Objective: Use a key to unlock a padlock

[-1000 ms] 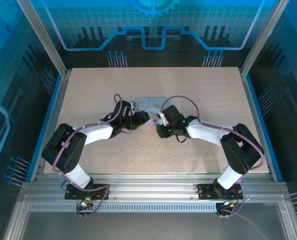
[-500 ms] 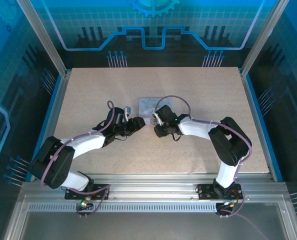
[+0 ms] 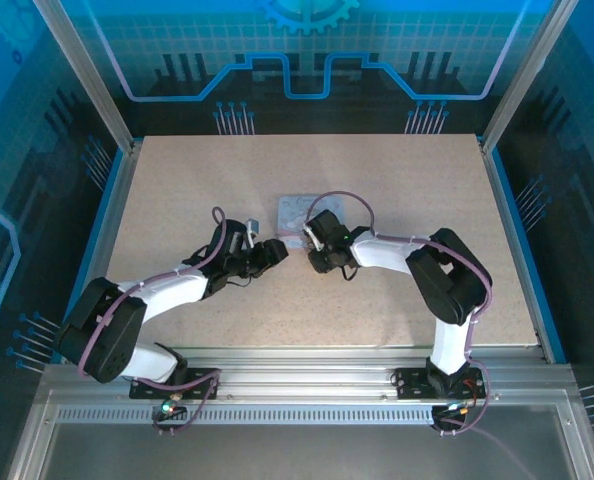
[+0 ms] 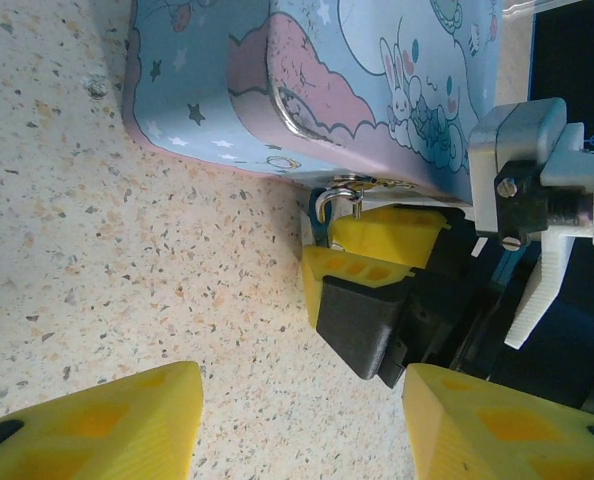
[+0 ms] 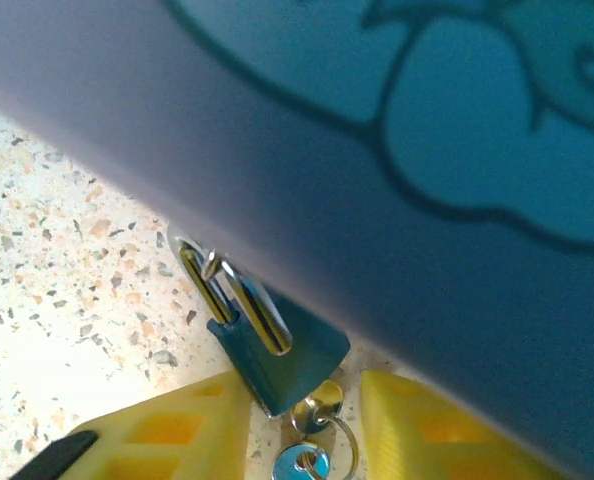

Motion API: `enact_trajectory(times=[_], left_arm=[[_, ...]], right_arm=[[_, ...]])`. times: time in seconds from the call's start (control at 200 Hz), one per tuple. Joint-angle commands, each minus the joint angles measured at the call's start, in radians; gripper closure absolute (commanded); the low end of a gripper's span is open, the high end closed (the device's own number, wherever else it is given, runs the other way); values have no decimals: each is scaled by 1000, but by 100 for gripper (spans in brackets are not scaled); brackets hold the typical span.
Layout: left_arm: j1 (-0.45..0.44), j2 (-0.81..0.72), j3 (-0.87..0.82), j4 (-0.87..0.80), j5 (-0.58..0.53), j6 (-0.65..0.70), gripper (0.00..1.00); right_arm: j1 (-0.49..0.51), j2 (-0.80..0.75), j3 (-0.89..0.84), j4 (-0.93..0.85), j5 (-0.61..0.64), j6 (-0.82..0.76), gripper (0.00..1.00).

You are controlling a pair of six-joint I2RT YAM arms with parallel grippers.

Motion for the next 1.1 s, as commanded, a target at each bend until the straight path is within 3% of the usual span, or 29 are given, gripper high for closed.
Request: enact_trajectory(times=[0.0,0.43,1.091], left_arm=[[7,-15,-2,-8,-12,-4,44],[9,28,16,21,-14,0,44],[66,34,-3,75,8,-14,42]], right_arm=[[19,13,11,-6,-2,-12,73],[40,-54,-8,-73,13,-88,100],[152,-79,46,-173,81,-339,100]])
